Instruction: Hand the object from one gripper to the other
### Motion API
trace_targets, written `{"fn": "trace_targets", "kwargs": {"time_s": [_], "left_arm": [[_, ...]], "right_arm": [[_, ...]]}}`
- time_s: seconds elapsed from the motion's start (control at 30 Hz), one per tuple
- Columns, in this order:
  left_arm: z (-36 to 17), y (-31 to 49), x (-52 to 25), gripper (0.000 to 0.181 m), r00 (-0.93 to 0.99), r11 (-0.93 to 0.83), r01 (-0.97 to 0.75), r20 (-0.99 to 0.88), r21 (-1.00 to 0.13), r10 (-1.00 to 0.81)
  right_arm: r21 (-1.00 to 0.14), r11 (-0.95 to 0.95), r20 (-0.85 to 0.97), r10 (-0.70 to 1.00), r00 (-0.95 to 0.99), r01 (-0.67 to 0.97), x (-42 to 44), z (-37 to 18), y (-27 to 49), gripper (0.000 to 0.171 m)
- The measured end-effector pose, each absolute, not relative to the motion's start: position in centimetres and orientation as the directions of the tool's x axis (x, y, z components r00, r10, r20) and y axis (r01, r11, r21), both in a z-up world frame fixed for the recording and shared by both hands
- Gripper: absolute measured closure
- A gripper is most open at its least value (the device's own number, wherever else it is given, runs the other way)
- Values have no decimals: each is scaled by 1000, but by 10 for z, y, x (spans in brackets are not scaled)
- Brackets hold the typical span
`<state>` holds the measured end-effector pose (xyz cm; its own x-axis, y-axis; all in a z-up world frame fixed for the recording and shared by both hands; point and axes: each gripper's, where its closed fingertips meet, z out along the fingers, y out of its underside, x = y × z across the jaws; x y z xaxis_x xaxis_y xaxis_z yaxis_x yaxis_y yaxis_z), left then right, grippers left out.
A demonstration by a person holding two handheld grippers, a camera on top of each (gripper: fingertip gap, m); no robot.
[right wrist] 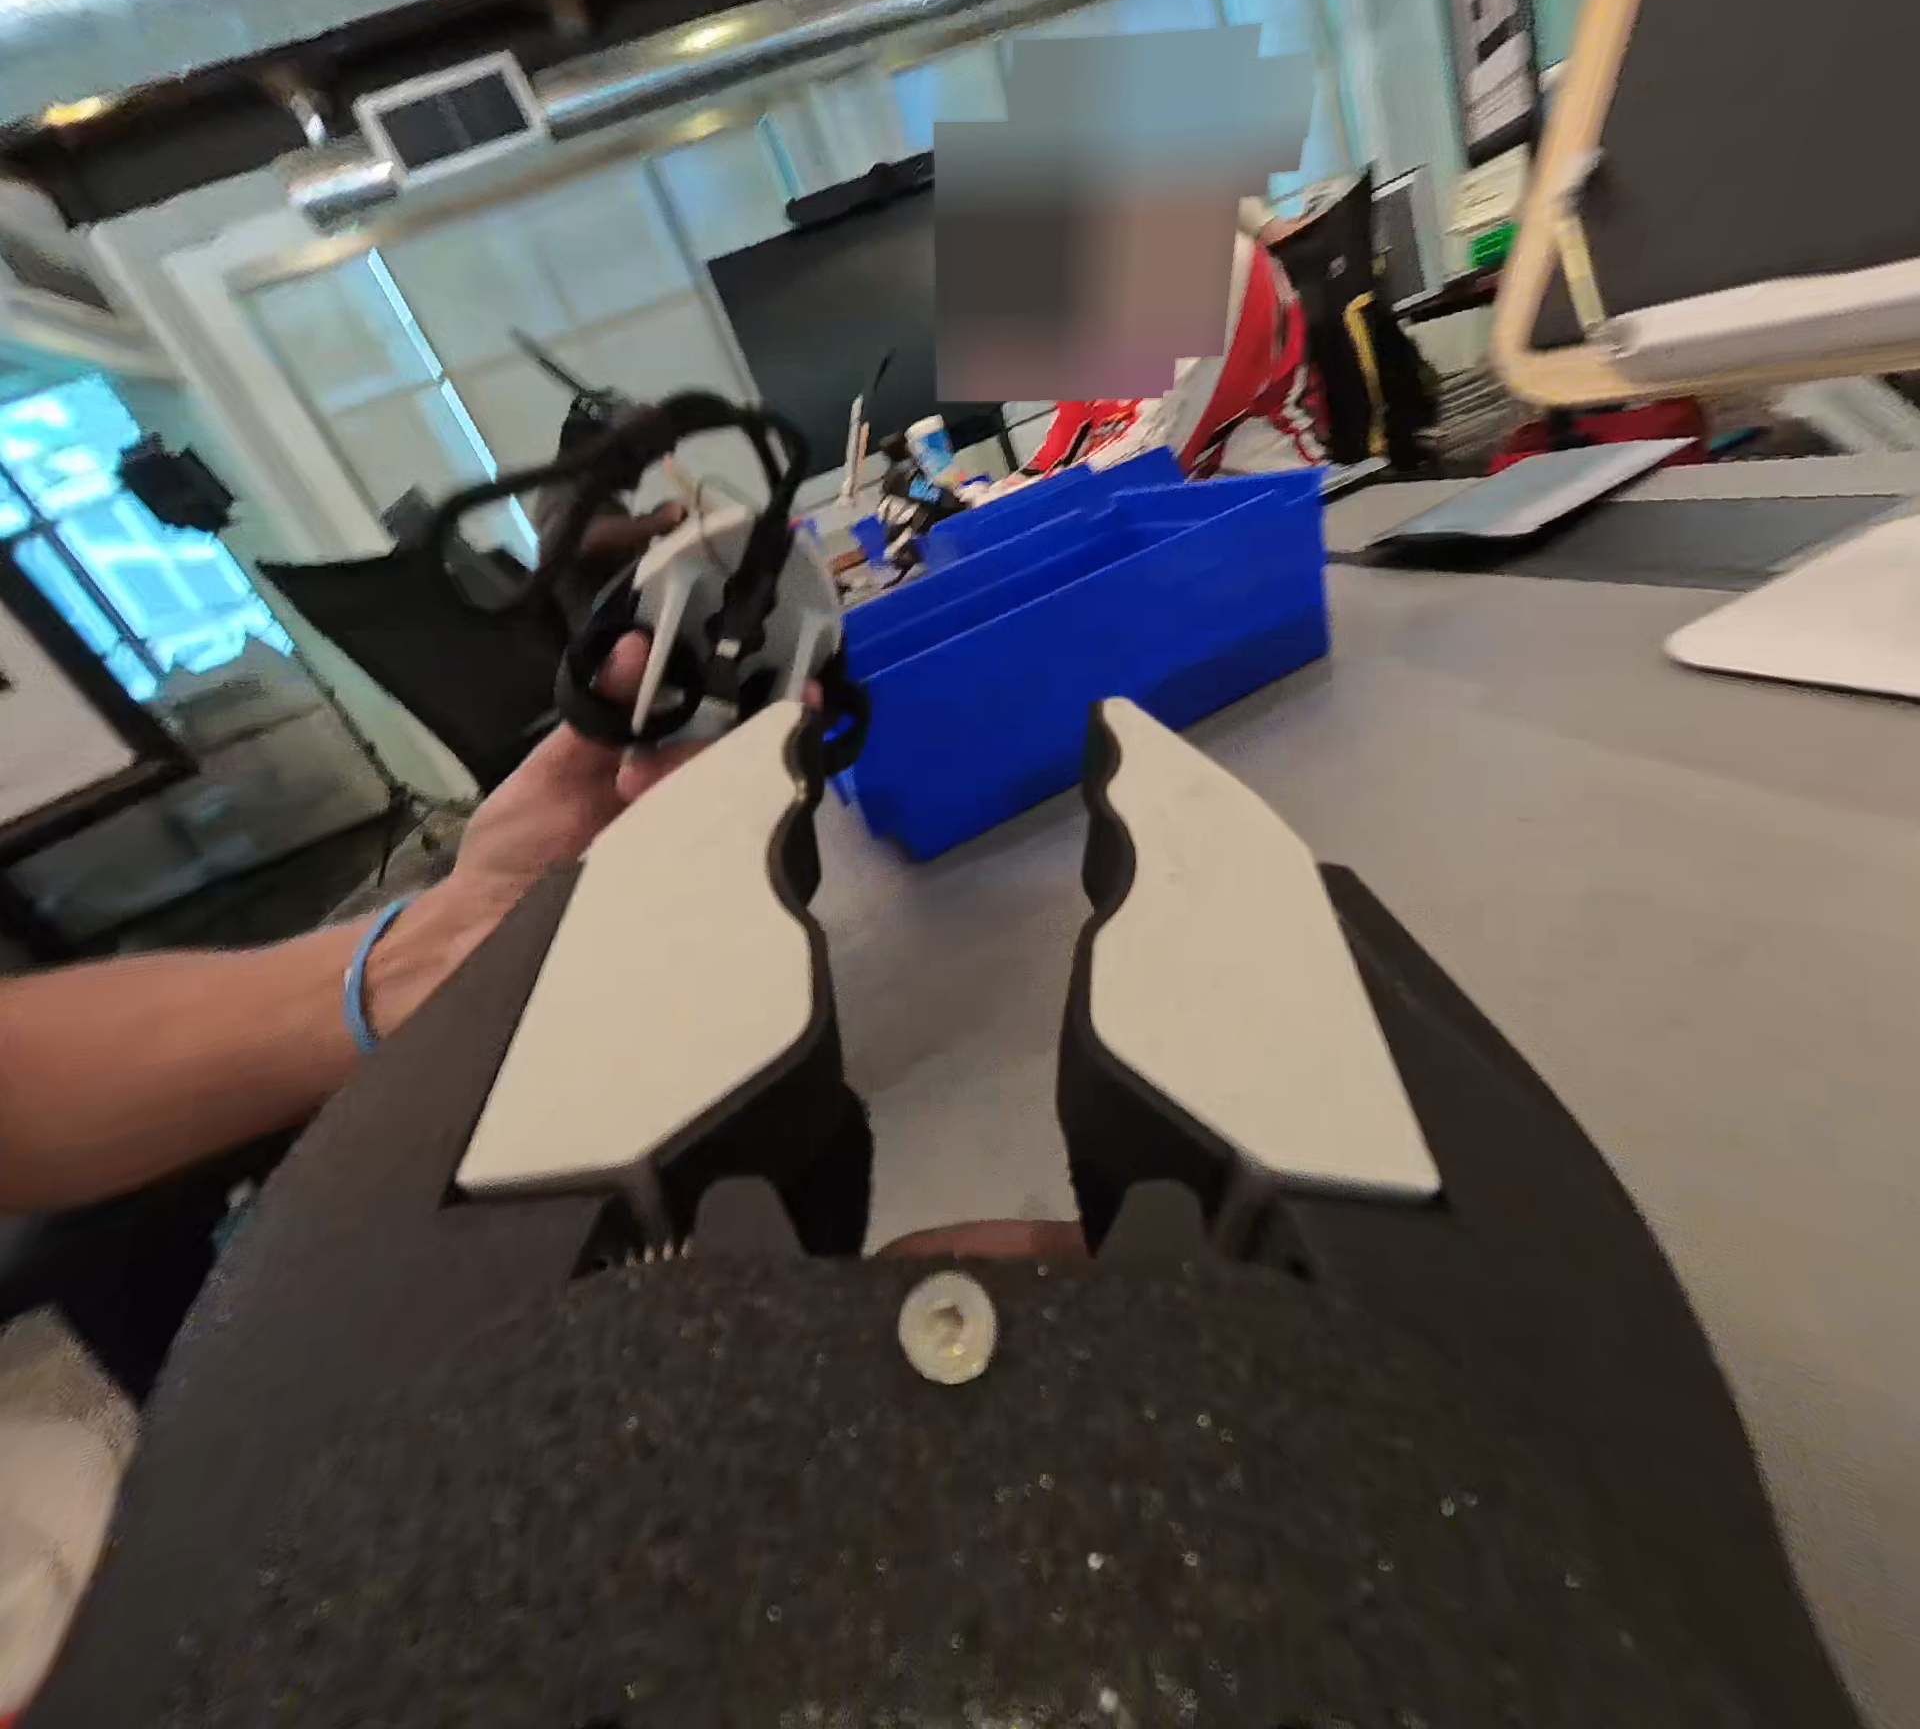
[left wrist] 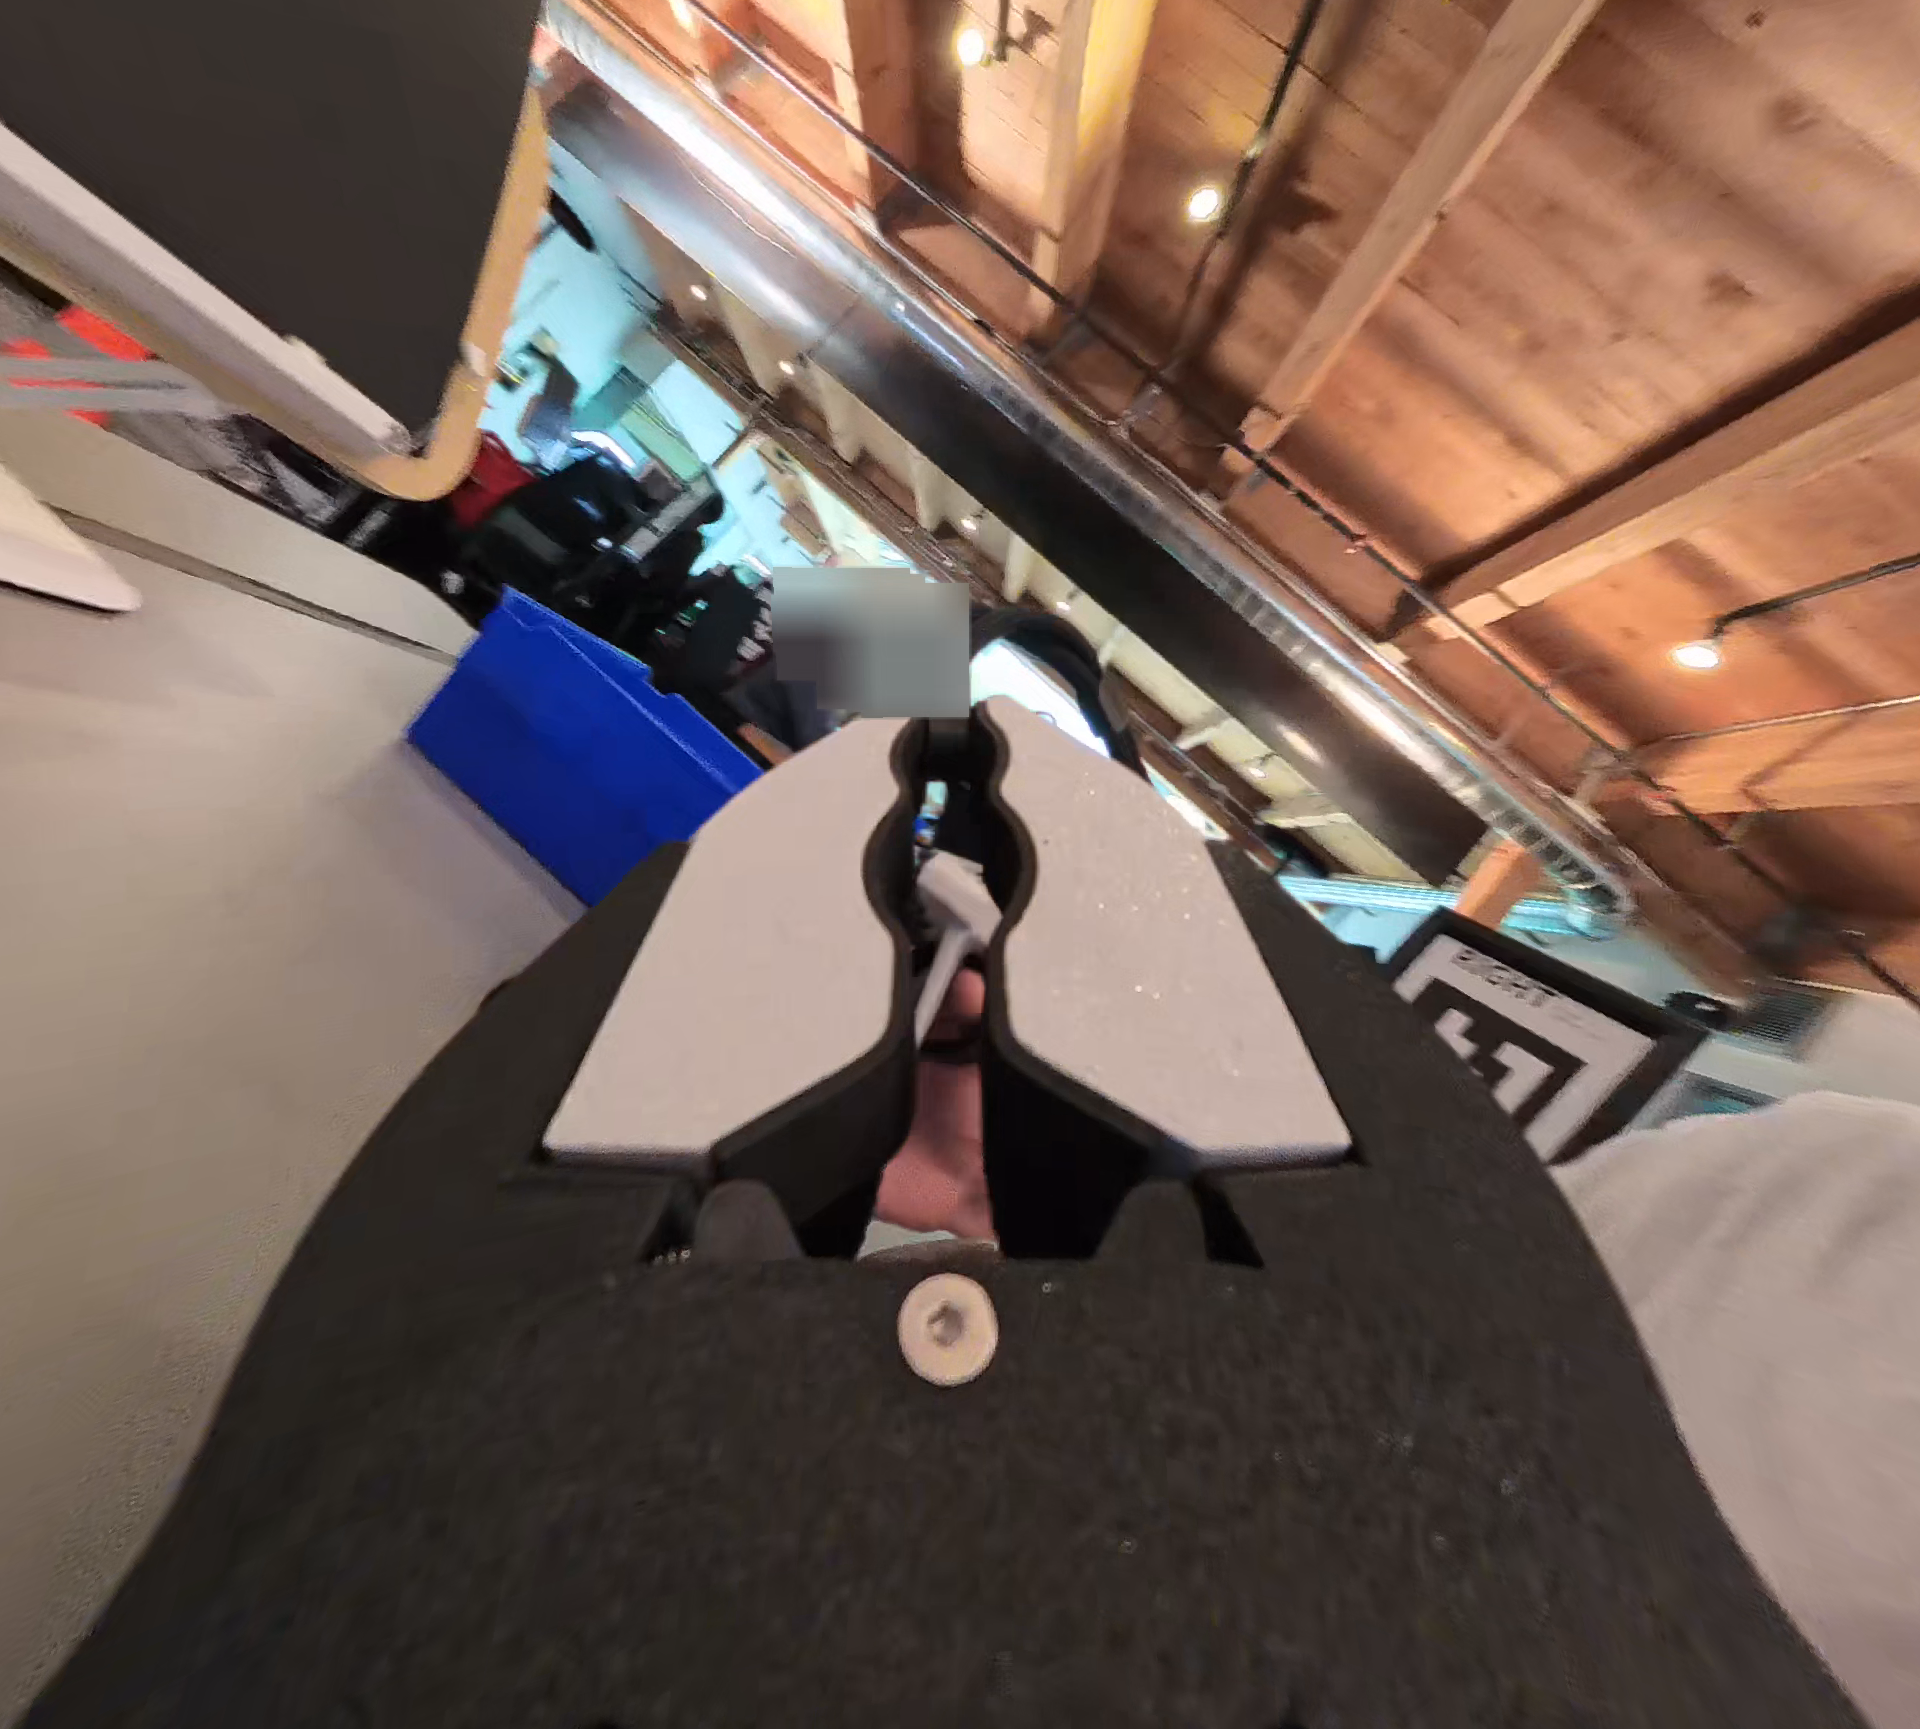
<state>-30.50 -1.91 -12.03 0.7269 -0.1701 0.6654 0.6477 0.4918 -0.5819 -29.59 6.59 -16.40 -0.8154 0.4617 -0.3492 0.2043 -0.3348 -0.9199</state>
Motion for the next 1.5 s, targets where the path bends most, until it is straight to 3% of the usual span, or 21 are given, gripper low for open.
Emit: {"fn": "trace_targets", "kwargs": {"time_s": [0.07, 0.33, 0.63, 0.83, 0.93, 1.0, 1.1, 1.17, 1.33, 1.5], "left_arm": [[-120, -9, -297, 175, 717, 467, 672, 662, -575, -218], [-127, 36, -264, 175, 657, 313, 753, 673, -578, -340], [-140, 55, -250, 175, 671, 222, 740, 676, -634, -304], [-152, 53, -260, 172, 781, 200, 624, 614, -755, -118], [-164, 40, -277, 153, 864, 144, 481, 495, -865, 88], [-169, 31, -285, 149, 902, 79, 382, 390, -921, 187], [-176, 30, -285, 148, 916, 15, 337, 331, -942, 226], [-178, 36, -282, 144, 910, 11, 356, 349, -935, 226], [-187, 52, -278, 135, 912, -41, 338, 317, -940, 260], [-187, 54, -274, 153, 915, -45, 338, 317, -940, 251]], "right_arm": [[-942, -280, -295, 428, -854, 185, -286, -167, 44, 128], [-906, -413, -235, 300, -925, 97, -263, -123, 19, 143], [-908, -401, -257, 306, -917, 121, -266, -124, 34, 167], [-900, -365, -354, 299, -886, 236, -279, -136, 45, 168], [-920, -332, -344, 429, -835, 208, -295, -142, 67, 168], [-970, -199, -236, 625, -744, 140, -312, -156, 88, 168], [-993, 116, 87, 823, -561, 16, -327, -170, 114, 168], [-968, 249, 231, 837, -497, -30, -327, -171, 115, 168], [-940, 330, 322, 785, -529, -82, -314, -174, 82, 168], [-920, 374, 373, 746, -552, -117, -306, -177, 61, 168]]}}
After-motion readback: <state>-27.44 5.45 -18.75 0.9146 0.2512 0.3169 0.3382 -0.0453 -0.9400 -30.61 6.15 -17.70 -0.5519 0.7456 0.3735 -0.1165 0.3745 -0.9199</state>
